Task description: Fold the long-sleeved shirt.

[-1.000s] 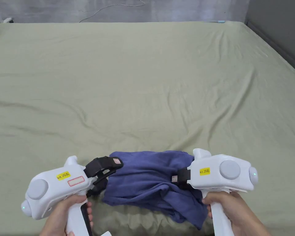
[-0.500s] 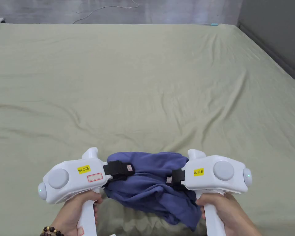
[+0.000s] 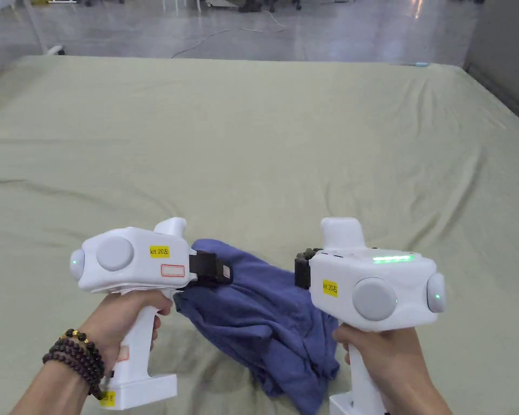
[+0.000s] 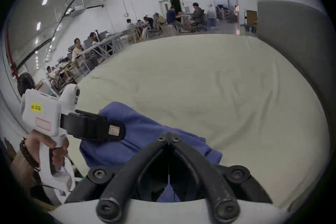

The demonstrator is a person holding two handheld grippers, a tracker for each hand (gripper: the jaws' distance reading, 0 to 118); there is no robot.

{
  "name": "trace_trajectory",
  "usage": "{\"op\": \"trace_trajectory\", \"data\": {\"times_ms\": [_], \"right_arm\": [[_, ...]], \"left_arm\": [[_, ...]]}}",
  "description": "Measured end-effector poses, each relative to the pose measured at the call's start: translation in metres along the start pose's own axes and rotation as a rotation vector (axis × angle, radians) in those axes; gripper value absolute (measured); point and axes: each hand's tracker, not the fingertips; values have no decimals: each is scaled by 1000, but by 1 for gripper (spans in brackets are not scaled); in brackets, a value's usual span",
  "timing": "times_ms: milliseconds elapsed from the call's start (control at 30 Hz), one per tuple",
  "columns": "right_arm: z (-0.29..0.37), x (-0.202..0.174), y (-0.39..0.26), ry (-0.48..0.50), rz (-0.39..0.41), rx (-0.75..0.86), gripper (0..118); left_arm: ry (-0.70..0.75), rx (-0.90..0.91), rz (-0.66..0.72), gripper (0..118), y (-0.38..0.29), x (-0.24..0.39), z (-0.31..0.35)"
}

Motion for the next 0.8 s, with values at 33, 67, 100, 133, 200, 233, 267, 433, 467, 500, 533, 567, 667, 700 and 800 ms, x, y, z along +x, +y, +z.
{"op": "trace_trajectory", "data": {"times_ms": [33,67,100,133,200,233,267,433,467,500,533,567,667,700,800], "right_arm": [[-5,-12,4,14,5,3,0],[-10,-26,8,22,18,8,0],[-17,-42,12,28,42,16,0],[-25,-60,16,38,67,25,0],[-39,-94,23,56,86,30,0],[-47,-112,26,76,100,44,0],[-55,-130,30,91,119,60,0],[-104,-224,43,154,238,135,0],[-113,-240,45,174,249,145,0],[-123,-255,46,193,258,148,0],[-133,-271,47,215,275,151,0],[-140,-285,47,224,288,156,0],[-161,-316,43,233,341,155,0],[-166,-323,41,233,355,149,0],[-176,-331,36,241,368,126,0]], "left_arm": [[7,9,1,14,4,-12,12],[20,16,-4,14,7,-24,25],[36,27,-13,14,8,-39,39],[60,40,-12,14,11,-57,55],[102,85,15,14,14,-96,89],[119,99,45,14,15,-119,106],[142,111,76,14,15,-136,123],[233,176,142,14,10,-221,203],[245,179,155,14,8,-235,214],[257,183,159,14,5,-252,225],[282,195,172,14,3,-265,234],[317,205,182,14,-1,-277,241],[352,199,223,14,-13,-309,252],[345,194,248,14,-17,-316,253],[349,246,263,17,-23,-312,253]]}}
